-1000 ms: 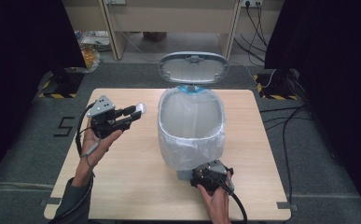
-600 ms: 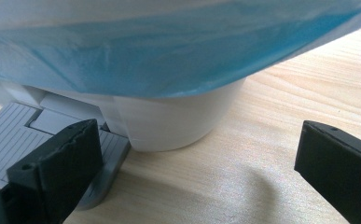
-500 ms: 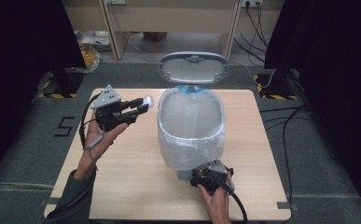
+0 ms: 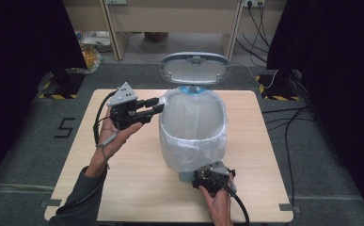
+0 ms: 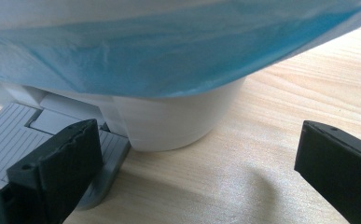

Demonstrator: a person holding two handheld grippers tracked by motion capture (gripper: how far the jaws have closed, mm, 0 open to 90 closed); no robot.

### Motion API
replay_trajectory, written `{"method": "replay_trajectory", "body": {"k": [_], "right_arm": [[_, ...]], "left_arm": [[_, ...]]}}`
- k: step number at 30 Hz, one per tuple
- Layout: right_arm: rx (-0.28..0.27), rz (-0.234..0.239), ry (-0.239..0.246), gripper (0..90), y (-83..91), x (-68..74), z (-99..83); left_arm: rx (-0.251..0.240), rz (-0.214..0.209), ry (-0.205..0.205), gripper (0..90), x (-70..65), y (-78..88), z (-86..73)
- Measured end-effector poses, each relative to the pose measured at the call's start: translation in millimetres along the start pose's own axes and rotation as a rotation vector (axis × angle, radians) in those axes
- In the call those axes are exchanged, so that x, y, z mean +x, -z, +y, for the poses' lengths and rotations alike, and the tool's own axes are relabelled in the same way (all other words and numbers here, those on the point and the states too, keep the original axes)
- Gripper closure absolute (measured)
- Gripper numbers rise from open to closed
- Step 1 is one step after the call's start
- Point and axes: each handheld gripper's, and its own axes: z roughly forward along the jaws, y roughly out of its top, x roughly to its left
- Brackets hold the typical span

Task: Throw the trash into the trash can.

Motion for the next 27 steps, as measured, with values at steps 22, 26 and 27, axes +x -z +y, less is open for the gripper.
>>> {"method": "replay_trajectory", "body": {"k": [22, 26, 27], "right_arm": [[0.000, 0.004, 0.005, 0.9, -0.1, -0.7, 0.1], [0.000, 0.003, 0.004, 0.9, -0.1, -0.5, 0.1], [0.000, 0.003, 0.004, 0.9, -0.2, -0.5, 0.1]], "left_arm": [[0.059, -0.077, -0.032, 66.8, -21.0, -40.3, 8.1], [0.073, -0.080, -0.032, 66.7, -21.3, -45.4, 8.1], [0.075, -0.082, -0.027, 66.6, -21.1, -46.9, 8.1]]}}
